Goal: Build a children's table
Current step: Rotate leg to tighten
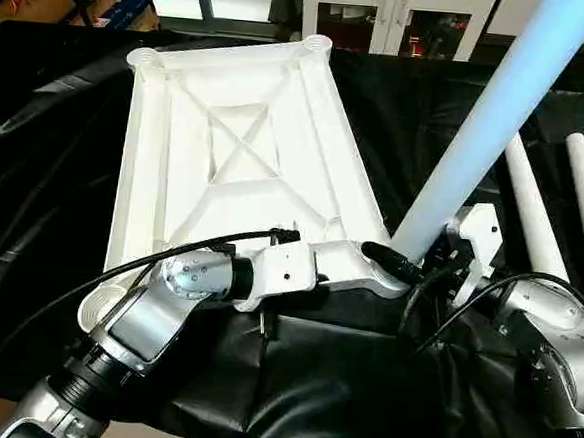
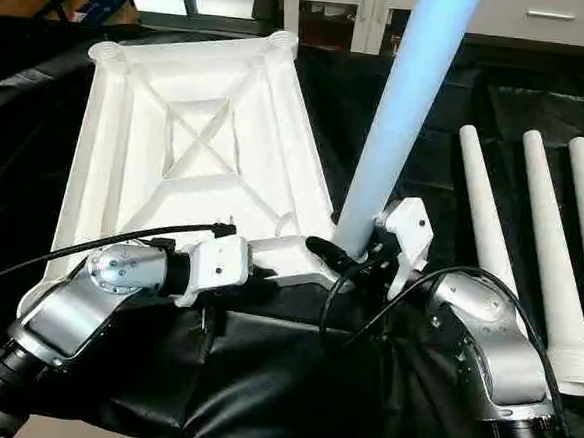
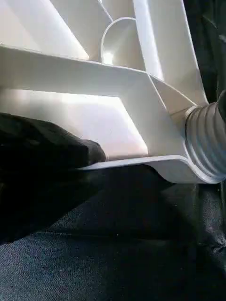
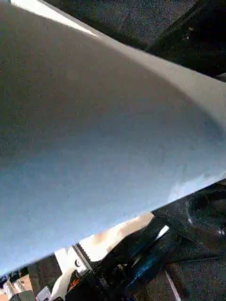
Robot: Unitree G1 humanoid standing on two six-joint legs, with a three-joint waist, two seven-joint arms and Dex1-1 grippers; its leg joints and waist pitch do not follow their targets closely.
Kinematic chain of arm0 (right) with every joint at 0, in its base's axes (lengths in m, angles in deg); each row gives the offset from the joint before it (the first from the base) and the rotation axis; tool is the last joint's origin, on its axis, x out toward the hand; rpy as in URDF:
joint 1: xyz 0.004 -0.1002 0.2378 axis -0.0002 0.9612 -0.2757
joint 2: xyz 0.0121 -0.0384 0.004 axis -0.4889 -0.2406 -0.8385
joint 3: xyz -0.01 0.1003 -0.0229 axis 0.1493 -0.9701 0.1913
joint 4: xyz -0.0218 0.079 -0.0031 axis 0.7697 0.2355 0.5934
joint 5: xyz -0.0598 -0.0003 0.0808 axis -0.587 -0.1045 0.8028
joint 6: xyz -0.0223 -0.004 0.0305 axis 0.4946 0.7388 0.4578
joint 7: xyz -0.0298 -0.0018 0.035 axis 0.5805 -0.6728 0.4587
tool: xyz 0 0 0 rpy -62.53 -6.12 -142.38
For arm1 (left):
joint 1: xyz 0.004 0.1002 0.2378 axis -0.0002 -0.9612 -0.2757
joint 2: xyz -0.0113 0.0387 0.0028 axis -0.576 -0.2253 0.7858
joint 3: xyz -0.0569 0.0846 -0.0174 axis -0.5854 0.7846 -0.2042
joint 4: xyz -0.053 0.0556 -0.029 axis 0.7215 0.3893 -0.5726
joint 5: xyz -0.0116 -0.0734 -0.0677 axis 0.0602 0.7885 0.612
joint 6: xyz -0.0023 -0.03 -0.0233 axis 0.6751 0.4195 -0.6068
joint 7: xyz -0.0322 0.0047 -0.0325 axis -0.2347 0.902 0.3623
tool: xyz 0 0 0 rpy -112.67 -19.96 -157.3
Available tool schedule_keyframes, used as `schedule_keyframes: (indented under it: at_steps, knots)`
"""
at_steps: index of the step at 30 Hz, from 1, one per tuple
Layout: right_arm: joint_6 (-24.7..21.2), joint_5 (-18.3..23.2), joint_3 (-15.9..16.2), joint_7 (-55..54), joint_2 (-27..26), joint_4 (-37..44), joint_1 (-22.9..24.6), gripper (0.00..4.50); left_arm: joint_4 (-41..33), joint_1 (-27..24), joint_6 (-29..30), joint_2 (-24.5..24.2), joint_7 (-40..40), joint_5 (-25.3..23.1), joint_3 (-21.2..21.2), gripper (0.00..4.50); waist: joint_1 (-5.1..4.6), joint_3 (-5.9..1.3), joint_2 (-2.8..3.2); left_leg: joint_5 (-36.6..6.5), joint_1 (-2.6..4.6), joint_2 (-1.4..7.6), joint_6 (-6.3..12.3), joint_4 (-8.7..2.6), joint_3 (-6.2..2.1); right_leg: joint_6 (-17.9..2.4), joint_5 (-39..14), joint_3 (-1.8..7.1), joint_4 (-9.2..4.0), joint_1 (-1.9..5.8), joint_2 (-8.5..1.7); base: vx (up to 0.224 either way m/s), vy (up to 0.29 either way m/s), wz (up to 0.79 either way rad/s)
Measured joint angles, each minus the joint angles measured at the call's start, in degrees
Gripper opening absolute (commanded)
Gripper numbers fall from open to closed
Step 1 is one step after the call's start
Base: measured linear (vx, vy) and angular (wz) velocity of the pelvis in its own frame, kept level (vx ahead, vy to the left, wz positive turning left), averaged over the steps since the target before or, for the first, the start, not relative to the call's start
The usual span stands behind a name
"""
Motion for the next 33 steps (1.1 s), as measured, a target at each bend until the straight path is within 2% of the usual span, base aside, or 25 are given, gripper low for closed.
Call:
schedule_keyframes:
  at_steps: [4, 6, 8, 12, 16, 17, 19, 22, 24, 27, 31, 33]
  knots:
    - [-0.4, -3.5, 0.8, -6.3, -3.5, -0.1, -0.9, 2.19, 0.7, 0.6, 1.0, 0.5, -1.4, -0.9, -0.4, 0.00, -0.73, -0.01, -0.05, 0.0, 0.07, 0.01, -0.04, 0.09, -0.01, 0.0, 0.0, 0.01, 0.12, 0.03, 0.01, 0.000, 0.000, 0.00]
    - [-1.4, -6.2, 0.9, -13.5, -7.2, -1.7, -3.0, 2.15, 2.1, 1.5, 3.0, 2.4, -3.8, -2.2, -0.6, 0.00, -1.36, 0.00, -0.15, -0.1, 0.14, 0.02, -0.37, 0.13, -0.02, -0.1, 0.1, 0.02, 0.14, 0.03, 0.01, 0.000, 0.000, 0.00]
    - [-2.0, -10.0, 0.8, -27.7, -14.3, -6.1, -7.3, 2.12, 4.5, 3.8, 7.6, 6.8, -8.7, -4.3, -0.7, 0.00, -2.51, -0.01, -0.28, -0.1, 0.28, 0.02, -0.43, 0.14, -0.04, 0.0, 0.0, 0.03, 0.06, 0.05, 0.01, -0.027, 0.003, -0.04]
    - [0.9, -12.7, 0.7, -38.6, -19.3, -12.4, -10.9, 2.11, 6.4, 5.3, 11.6, 11.6, -13.4, -6.6, -0.7, 0.00, -2.83, -0.13, -0.46, -0.1, 0.53, 0.02, -0.45, 0.07, -0.07, 0.4, -0.2, 0.03, -0.19, 0.16, 0.01, 0.000, 0.000, 0.00]
    - [4.3, -13.8, 0.0, -41.2, -21.4, -17.5, -13.0, 2.11, 8.0, 6.0, 12.5, 13.3, -15.3, -7.5, -0.6, 0.00, -3.03, -0.26, -0.71, -0.1, 0.70, 0.00, -0.45, 0.04, -0.08, 0.5, -0.3, 0.05, -0.32, 0.24, 0.00, 0.000, 0.000, 0.00]
    - [5.0, -13.8, -0.3, -39.8, -21.4, -17.7, -13.0, 2.45, 8.1, 6.0, 11.7, 12.9, -15.2, -7.5, -0.5, 0.00, -3.04, -0.26, -0.71, -0.1, 0.68, 0.00, -0.45, 0.04, -0.08, 0.5, -0.3, 0.06, -0.32, 0.21, 0.00, 0.000, 0.000, 0.00]
    - [5.7, -13.4, -1.0, -36.6, -20.7, -17.4, -12.4, 2.79, 7.9, 5.9, 10.3, 12.2, -15.0, -7.5, -0.1, 0.00, -2.99, -0.27, -0.68, -0.1, 0.66, -0.01, -0.45, -0.06, -0.08, 0.5, -0.3, 0.06, -0.37, 0.19, 0.01, 0.000, 0.000, 0.00]
    - [5.0, -9.0, -1.5, -28.3, -17.3, -13.7, -9.3, 2.86, 5.9, 4.3, 5.7, 8.3, -11.2, -6.4, 0.4, 0.00, -2.22, -0.20, -0.49, -0.1, 0.64, -0.01, -0.45, -0.40, -0.05, 0.5, -0.2, 0.05, -0.32, 0.13, 0.02, 0.000, 0.000, 0.00]
    - [3.5, -6.4, -1.1, -22.4, -14.4, -10.6, -7.3, 3.11, 5.2, 3.3, 3.3, 5.8, -8.2, -4.4, -0.1, 0.00, -1.93, -0.14, -0.35, -0.1, 0.58, -0.01, -0.46, -0.42, -0.01, 0.2, 0.4, 0.07, -0.13, 0.06, 0.02, 0.035, -0.022, 0.06]
    - [2.7, -4.2, -0.2, -16.1, -9.8, -7.4, -5.5, 3.11, 3.0, 1.9, 2.5, 4.2, -5.0, -2.7, -0.9, 0.00, -1.55, -0.11, 0.00, -0.1, 0.49, 0.07, -0.44, -0.48, 0.00, 0.2, 0.3, 0.01, -0.09, 0.01, 0.05, 0.039, -0.007, 0.01]
    - [2.7, -2.0, 0.0, -9.5, -5.3, -4.0, -3.4, 3.11, 1.2, 1.2, 1.7, 2.2, -2.3, -0.8, -1.3, 0.00, -0.50, -0.14, 0.25, 0.1, -0.09, 0.12, -0.14, -0.46, 0.00, 0.3, 0.2, -0.07, -0.04, -0.52, 0.06, 0.027, -0.001, -0.01]
    - [2.6, -0.7, -0.1, -6.7, -4.2, -3.0, -2.5, 2.82, 1.2, 1.1, 0.5, 1.1, -1.2, -0.1, -1.3, 0.00, -0.26, -0.14, 0.25, 0.1, -0.43, 0.11, -0.11, -0.30, 0.02, 0.3, 0.2, -0.05, 0.18, -0.94, 0.03, 0.000, 0.000, 0.00]
